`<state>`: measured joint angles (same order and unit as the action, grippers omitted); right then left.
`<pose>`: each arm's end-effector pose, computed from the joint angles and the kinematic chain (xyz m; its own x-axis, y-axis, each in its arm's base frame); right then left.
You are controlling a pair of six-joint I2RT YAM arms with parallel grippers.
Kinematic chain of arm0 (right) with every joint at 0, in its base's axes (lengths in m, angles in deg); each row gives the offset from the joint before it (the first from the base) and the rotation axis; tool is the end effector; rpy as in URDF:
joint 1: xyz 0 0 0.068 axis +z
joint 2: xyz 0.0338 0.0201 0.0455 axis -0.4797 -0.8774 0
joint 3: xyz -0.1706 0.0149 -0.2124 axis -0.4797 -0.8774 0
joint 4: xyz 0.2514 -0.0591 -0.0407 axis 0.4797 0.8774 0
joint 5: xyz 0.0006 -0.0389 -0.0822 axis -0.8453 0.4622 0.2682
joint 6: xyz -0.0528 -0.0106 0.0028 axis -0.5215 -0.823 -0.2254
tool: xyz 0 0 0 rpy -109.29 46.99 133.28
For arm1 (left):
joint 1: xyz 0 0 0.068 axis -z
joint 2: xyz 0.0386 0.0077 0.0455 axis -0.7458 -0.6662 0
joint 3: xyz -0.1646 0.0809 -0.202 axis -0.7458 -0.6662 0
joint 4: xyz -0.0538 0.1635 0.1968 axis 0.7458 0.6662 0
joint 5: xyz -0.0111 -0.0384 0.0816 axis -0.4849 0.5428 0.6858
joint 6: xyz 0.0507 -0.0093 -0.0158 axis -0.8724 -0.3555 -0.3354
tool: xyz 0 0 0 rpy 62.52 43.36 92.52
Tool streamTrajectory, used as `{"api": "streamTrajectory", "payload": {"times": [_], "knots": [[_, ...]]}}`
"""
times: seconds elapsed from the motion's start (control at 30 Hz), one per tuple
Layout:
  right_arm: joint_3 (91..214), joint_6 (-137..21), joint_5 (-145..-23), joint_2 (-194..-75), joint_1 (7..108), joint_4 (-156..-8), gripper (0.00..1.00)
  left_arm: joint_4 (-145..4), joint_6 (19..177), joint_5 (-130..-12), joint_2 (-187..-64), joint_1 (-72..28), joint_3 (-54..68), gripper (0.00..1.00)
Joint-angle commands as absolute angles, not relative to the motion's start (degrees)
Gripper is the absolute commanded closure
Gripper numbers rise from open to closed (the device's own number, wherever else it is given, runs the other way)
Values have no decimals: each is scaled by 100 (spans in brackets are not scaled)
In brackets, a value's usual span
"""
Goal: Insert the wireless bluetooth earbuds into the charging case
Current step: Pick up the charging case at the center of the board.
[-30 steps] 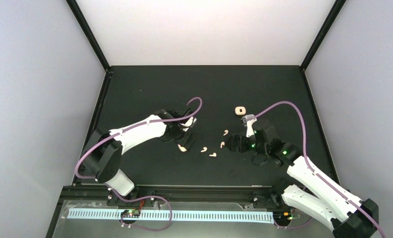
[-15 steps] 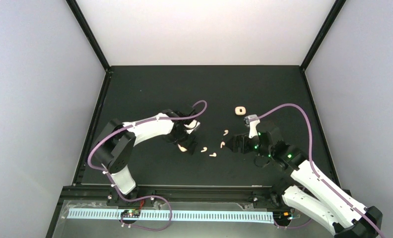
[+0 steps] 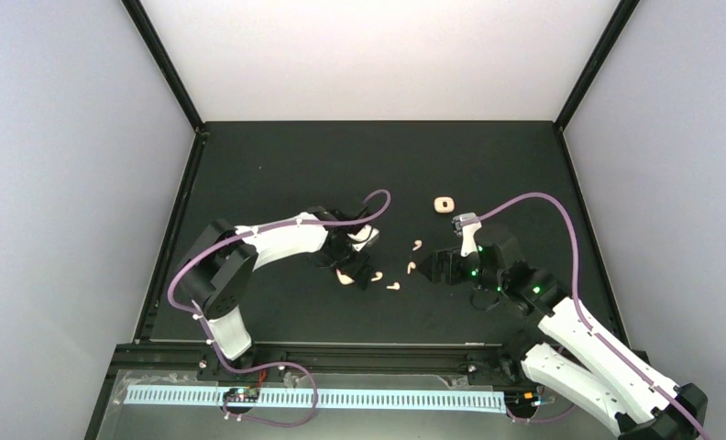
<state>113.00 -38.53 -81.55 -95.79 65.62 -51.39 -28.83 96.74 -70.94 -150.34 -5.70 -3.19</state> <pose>0.1275 0.0999 0.2599 -0.7197 0.0067 -0.6943 -0.3773 0.8357 0.3992 0.2319 -0.2197 0.1605 -0.8322 0.5246 -0.1793 0.5519 0.8149 -0.1772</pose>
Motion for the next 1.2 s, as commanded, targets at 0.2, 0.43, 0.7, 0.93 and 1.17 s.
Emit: {"api": "streamTrajectory", "payload": {"times": [0.2,0.43,0.7,0.93,1.17], "knots": [[11316,-3720,-8145,-9492,6600,-5047,3,-2506,8941,-6189,-15033,-516,-132,4],[11290,-3727,-8152,-9574,6600,-5074,3,-3094,8431,-6369,-14844,-511,-396,3],[11322,-3791,-8224,-9679,6602,-5060,3,-3813,7737,-6609,-14638,-467,-760,8],[11323,-3817,-8245,-9757,6600,-5082,3,-3847,7653,-6770,-14948,-442,-664,24],[11358,-3826,-8234,-9815,6602,-5081,3,-3793,7672,-6745,-14895,-380,-661,37]]}}
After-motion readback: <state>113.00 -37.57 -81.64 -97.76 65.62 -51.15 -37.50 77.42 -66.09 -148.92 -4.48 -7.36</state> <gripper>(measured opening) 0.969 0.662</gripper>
